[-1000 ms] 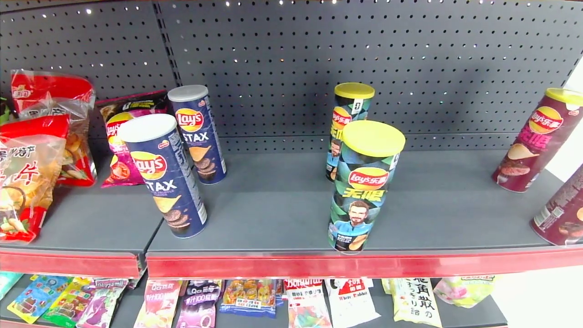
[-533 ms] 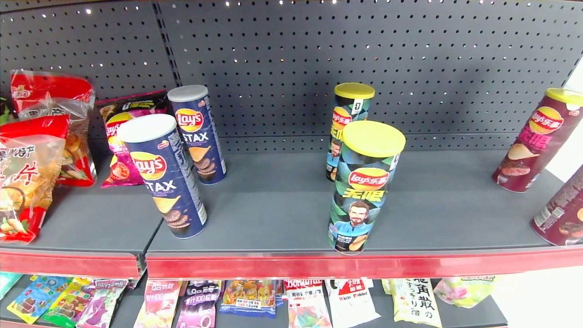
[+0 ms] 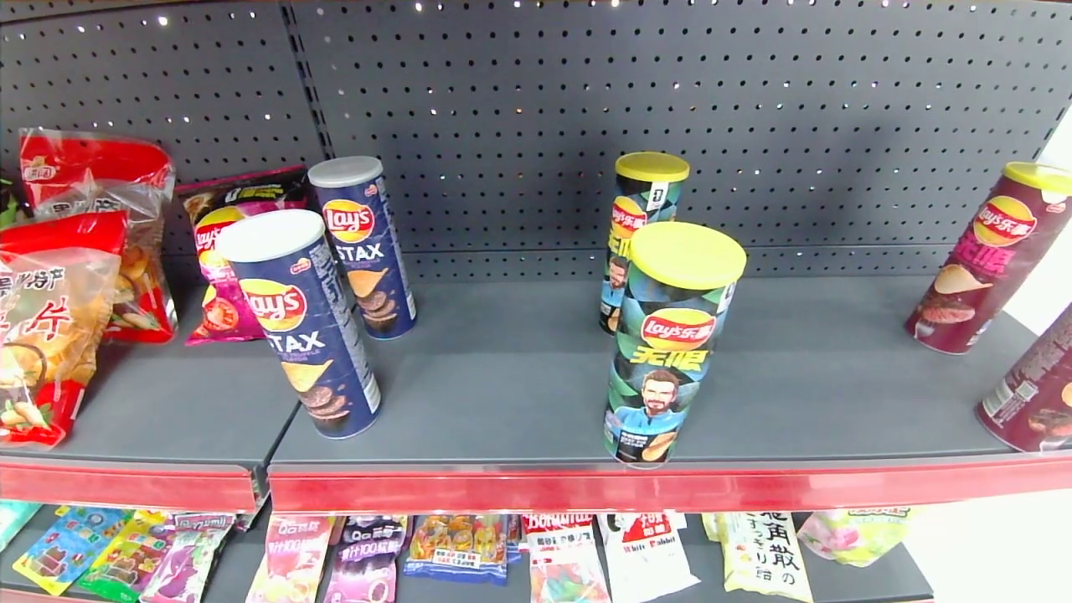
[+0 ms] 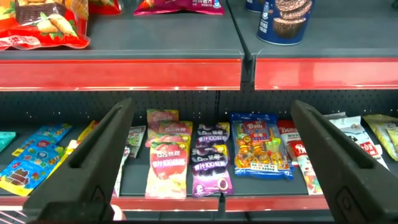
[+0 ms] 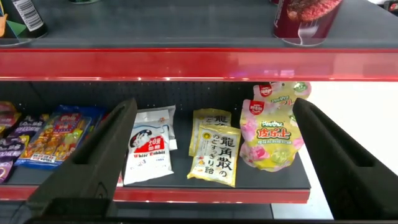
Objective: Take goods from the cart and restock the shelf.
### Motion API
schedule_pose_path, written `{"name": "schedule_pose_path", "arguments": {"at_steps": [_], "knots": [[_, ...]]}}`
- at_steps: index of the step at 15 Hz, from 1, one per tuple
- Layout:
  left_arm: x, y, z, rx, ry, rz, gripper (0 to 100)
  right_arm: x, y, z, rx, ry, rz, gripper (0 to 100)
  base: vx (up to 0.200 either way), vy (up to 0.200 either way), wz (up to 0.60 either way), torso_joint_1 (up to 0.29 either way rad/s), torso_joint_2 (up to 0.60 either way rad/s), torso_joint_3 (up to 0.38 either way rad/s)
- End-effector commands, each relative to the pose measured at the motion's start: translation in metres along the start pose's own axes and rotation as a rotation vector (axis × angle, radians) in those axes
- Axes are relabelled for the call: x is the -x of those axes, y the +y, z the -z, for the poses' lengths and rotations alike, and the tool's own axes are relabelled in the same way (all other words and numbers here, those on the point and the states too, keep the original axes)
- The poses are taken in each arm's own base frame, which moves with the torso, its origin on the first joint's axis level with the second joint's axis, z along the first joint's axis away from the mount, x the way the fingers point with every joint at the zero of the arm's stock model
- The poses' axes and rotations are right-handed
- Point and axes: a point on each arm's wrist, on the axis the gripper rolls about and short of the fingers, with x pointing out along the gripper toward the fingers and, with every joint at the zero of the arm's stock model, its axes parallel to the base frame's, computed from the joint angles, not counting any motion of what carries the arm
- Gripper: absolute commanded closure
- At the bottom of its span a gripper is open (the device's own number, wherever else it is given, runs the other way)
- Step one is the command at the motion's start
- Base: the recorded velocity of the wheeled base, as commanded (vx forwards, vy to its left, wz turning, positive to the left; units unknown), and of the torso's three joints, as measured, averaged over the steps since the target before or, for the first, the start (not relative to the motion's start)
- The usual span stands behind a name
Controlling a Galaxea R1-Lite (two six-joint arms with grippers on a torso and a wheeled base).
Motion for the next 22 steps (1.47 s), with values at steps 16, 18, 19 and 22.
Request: {"name": "schedule_pose_path", "arguments": {"at_steps": [16,18,19,22], "knots": [[0.0000,0.0000,0.0000,0.001,0.000,0.000,0,-0.0001,0.0000,0.0000,0.002,0.001,-0.001,0,-0.050,0.000,0.00,0.001,0.00,0.000],[0.0000,0.0000,0.0000,0.001,0.000,0.000,0,-0.0001,0.0000,0.0000,0.001,0.001,-0.001,0,0.000,0.000,0.00,0.000,0.00,0.000],[0.0000,0.0000,0.0000,0.001,0.000,0.000,0,-0.0001,0.0000,0.0000,0.001,0.001,-0.001,0,0.000,0.000,0.00,0.000,0.00,0.000],[0.0000,0.0000,0.0000,0.001,0.000,0.000,0,-0.0001,0.0000,0.0000,0.002,0.001,-0.001,0,0.000,0.000,0.00,0.000,0.00,0.000]]}}
